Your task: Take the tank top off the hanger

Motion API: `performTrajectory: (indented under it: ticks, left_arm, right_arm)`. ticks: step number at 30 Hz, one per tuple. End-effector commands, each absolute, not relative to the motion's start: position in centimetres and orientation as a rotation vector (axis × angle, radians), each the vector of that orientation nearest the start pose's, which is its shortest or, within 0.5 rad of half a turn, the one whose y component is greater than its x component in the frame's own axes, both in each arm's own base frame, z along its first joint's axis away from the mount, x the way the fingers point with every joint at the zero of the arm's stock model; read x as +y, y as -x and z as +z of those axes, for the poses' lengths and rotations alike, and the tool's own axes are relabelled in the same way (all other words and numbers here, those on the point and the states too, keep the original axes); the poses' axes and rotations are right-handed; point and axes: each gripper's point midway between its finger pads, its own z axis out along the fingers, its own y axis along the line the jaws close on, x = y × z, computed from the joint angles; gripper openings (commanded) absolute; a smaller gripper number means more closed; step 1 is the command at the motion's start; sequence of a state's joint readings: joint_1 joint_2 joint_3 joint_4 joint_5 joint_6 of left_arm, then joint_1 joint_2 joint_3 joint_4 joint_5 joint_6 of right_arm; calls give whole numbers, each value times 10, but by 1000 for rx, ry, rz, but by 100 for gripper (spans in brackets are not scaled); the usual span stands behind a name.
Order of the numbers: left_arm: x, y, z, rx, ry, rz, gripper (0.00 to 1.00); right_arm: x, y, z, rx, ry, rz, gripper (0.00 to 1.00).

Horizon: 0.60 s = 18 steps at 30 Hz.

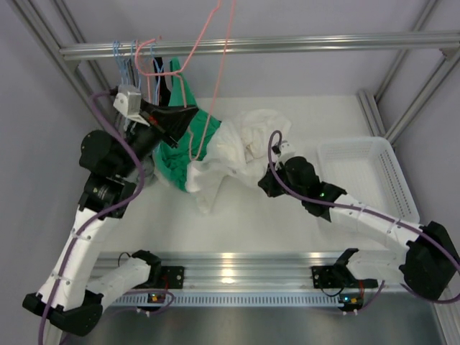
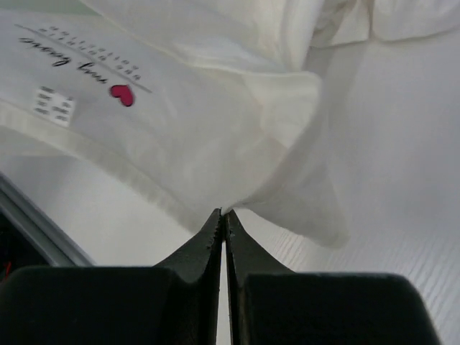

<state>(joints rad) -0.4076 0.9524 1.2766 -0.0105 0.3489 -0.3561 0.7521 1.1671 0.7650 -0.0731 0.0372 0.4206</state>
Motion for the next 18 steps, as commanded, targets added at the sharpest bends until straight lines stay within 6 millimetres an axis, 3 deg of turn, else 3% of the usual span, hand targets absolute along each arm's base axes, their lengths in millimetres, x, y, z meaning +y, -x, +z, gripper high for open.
performTrajectory:
  ticks: [1, 3, 4, 5, 6, 8, 9, 10, 12, 13, 14, 15, 16, 18]
  left_arm:
    - [-183, -209, 569, 954, -452, -863, 0]
    - [-180, -203, 571, 843, -432, -875, 0]
    - [-179, -203, 571, 825, -423, -884, 0]
    - [-182, -208, 575, 841, -414, -902, 0]
    - [-184, -212, 578, 870, -409, -906, 0]
    - [-186, -228, 582, 941, -381, -900, 0]
    - [-183, -230, 587, 996, -350, -898, 0]
    - [-173, -241, 586, 1048, -274, -856, 0]
    - [-164, -246, 581, 1129, -242, -798, 0]
    - [-162, -251, 557, 1251, -220, -773, 0]
    - [-154, -253, 548, 1300, -184, -734, 0]
    - [-151, -248, 544, 1335, -186, -724, 0]
    - [-150, -244, 517, 1451, -189, -714, 0]
    - [-148, -223, 500, 1523, -214, -744, 0]
  right_arm:
    - [286, -234, 164, 2087, 423, 917, 0]
    - [309, -205, 202, 1943, 507, 1177, 0]
    - [313, -196, 213, 1922, 525, 1203, 0]
    - [311, -197, 246, 1845, 532, 1176, 0]
    - [293, -209, 231, 1947, 463, 1000, 0]
    - [273, -221, 251, 1922, 440, 844, 0]
    - [254, -236, 250, 1933, 363, 709, 0]
    - [237, -242, 243, 1977, 342, 620, 0]
    - [216, -253, 237, 2001, 285, 498, 0]
    - [206, -254, 233, 2017, 269, 449, 0]
    - [200, -256, 230, 2022, 260, 418, 0]
    - [195, -257, 229, 2029, 254, 398, 0]
    - [189, -260, 226, 2039, 246, 374, 0]
    - [182, -261, 219, 2064, 240, 337, 0]
